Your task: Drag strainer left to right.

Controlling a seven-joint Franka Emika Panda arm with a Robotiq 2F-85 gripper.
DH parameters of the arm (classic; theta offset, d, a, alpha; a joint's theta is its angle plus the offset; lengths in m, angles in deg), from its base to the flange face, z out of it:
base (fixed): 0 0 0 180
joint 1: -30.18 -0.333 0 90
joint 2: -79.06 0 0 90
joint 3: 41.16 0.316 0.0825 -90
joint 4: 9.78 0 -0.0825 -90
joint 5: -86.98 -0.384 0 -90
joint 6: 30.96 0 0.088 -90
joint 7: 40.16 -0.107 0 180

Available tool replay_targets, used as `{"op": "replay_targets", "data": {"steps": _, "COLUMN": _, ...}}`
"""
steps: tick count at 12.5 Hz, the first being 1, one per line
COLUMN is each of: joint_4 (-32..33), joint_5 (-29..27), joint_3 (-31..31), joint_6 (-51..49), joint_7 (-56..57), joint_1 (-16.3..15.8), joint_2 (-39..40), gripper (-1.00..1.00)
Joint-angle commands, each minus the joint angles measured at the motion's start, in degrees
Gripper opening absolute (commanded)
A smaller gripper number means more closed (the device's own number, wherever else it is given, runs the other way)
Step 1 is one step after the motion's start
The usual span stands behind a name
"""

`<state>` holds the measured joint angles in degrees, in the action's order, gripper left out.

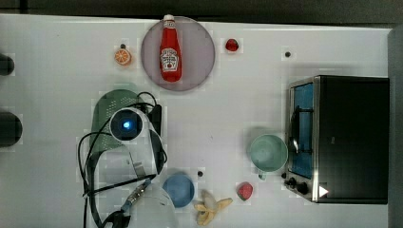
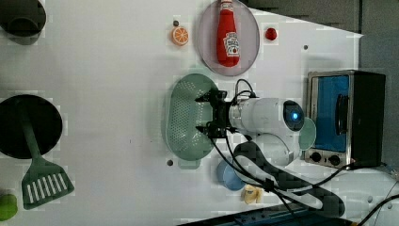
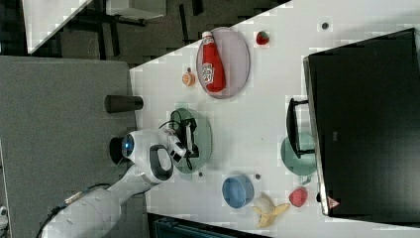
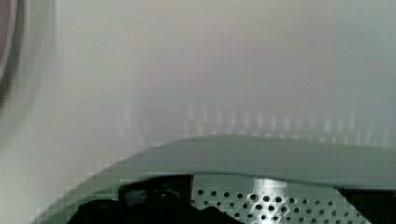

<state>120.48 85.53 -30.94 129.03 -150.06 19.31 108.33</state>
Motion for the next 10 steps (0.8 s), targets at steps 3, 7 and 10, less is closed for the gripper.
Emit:
{"op": "replay_targets", "data": {"steps": 3, "joint_4": 4.02, "joint_5": 0.15, "joint_3": -4.18, "joint_6": -0.09, "joint_7": 5.53, "joint_1": 3.36, "joint_2": -3.45, "gripper": 1.0}}
{"op": "replay_targets", "data": {"steps": 7, "joint_4": 6.63, "joint_5": 0.15, "joint_3": -7.89, "joint_6": -0.07, "joint_7": 11.39, "joint_1": 4.11, "joint_2": -5.13, "gripper": 1.0}}
{"op": "replay_targets", "data": {"steps": 10, "joint_4": 7.72, "joint_5": 0.15, "joint_3": -11.94, "joint_6": -0.1, "joint_7": 14.68, "joint_1": 4.22, "joint_2": -5.57, "gripper": 1.0}}
